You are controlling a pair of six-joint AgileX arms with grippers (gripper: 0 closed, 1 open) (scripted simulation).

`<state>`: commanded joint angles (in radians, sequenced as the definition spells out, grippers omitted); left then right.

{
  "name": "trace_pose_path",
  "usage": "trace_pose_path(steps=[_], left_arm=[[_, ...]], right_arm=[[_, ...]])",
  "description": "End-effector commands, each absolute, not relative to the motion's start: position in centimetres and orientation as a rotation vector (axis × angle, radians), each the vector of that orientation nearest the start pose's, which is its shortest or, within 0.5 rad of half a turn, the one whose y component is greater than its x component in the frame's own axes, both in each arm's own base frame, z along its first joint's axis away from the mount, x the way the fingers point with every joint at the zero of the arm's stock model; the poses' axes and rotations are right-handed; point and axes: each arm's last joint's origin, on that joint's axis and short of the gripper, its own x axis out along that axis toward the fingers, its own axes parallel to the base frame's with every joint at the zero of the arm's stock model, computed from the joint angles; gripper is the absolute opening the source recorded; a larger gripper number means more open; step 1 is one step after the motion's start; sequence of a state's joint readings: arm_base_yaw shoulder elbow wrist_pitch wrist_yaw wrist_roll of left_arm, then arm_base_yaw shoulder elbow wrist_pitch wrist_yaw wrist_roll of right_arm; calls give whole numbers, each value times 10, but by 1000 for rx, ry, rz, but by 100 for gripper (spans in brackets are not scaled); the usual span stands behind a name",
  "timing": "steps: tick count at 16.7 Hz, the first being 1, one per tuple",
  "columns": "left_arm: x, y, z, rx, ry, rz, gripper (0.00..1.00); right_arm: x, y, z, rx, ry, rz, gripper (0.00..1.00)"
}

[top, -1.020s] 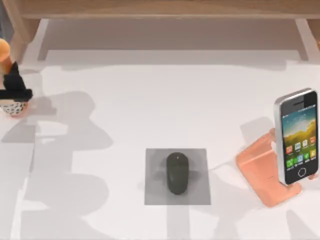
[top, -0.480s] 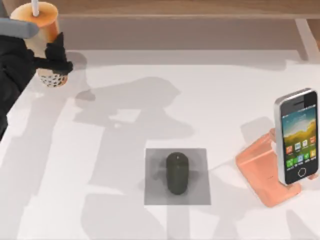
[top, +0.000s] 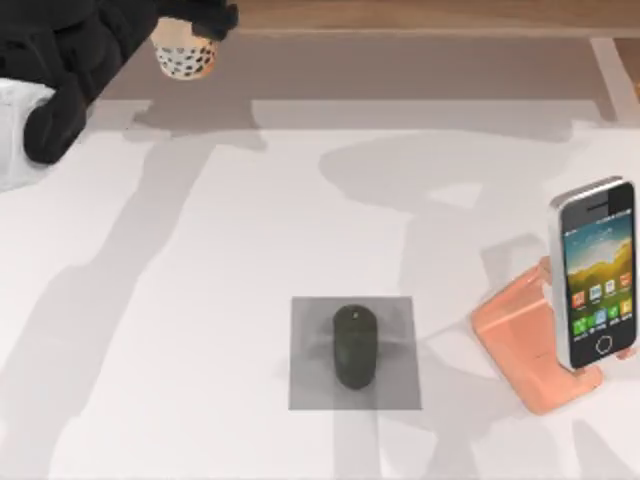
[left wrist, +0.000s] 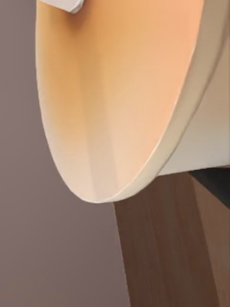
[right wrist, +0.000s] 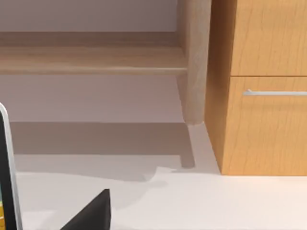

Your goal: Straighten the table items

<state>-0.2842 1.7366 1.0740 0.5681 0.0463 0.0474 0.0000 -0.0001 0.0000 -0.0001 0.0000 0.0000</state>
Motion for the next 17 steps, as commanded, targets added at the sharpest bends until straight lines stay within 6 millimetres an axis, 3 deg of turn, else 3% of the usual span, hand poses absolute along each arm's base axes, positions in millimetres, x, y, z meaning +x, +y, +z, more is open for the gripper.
trace_pose_path(steps=[4, 10, 17], left_arm=[[409, -114, 275, 25, 85, -202, 0], [450, -104, 271, -2, 109, -42, 0], [456, -104, 269, -6, 109, -25, 0]], right_arm=[[106, -1, 160, 0, 0, 0, 100], [106, -1, 160, 0, 0, 0, 100], [106, -1, 160, 0, 0, 0, 100]])
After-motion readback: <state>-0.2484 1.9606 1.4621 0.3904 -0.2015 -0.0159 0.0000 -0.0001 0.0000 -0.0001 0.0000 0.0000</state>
